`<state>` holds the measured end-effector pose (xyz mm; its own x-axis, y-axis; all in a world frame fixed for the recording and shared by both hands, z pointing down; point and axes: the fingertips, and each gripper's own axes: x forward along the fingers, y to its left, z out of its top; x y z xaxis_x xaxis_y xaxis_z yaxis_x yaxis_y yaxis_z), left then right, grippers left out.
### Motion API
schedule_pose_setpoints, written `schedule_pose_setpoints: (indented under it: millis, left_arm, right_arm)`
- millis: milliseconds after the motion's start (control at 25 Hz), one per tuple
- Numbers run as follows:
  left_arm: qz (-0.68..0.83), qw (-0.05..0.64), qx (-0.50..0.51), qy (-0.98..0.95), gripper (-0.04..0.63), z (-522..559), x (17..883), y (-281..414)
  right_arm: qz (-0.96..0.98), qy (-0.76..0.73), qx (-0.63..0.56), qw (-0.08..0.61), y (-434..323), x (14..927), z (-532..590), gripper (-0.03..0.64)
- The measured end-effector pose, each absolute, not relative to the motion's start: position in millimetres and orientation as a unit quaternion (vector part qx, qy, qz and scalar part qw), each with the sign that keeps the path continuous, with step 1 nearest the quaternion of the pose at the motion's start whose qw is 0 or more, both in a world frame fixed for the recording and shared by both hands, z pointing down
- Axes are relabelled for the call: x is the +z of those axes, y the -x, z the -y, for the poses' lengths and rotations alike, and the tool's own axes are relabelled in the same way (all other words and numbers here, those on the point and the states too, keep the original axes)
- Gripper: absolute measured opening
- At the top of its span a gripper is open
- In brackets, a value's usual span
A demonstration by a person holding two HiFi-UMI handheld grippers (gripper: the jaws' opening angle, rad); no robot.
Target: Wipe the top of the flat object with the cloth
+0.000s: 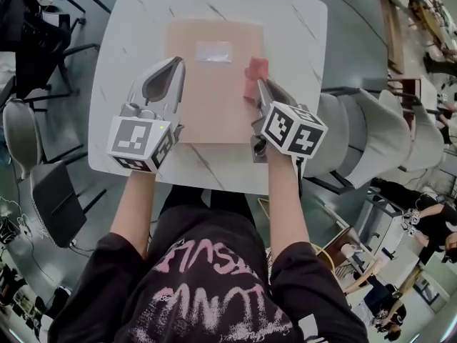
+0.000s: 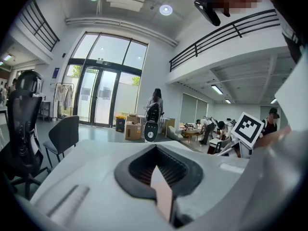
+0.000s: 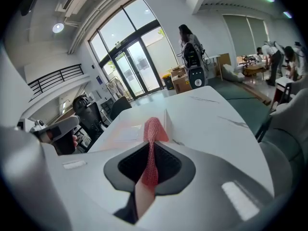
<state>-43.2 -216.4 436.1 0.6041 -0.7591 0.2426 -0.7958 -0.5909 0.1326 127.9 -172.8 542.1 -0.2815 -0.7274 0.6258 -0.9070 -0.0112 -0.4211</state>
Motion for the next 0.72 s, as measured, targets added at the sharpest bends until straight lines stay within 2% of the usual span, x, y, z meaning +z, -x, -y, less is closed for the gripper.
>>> schedule_pose_setpoints:
  millis: [360,720]
  left_arm:
    - [0.437,0.112,0.07,-0.89,0.0,214.2,433.2,43.1]
    - [0.465,0.108,0.06,-0.876,0.0,214.2,421.2,71.2]
  right_arm:
    - [0.688,-0.613,0.378,0.091,-155.3,513.9,160.8,0.049]
    - [0.761,-0.514,0.383,0.102,-34.7,503.4,163.7,0.051]
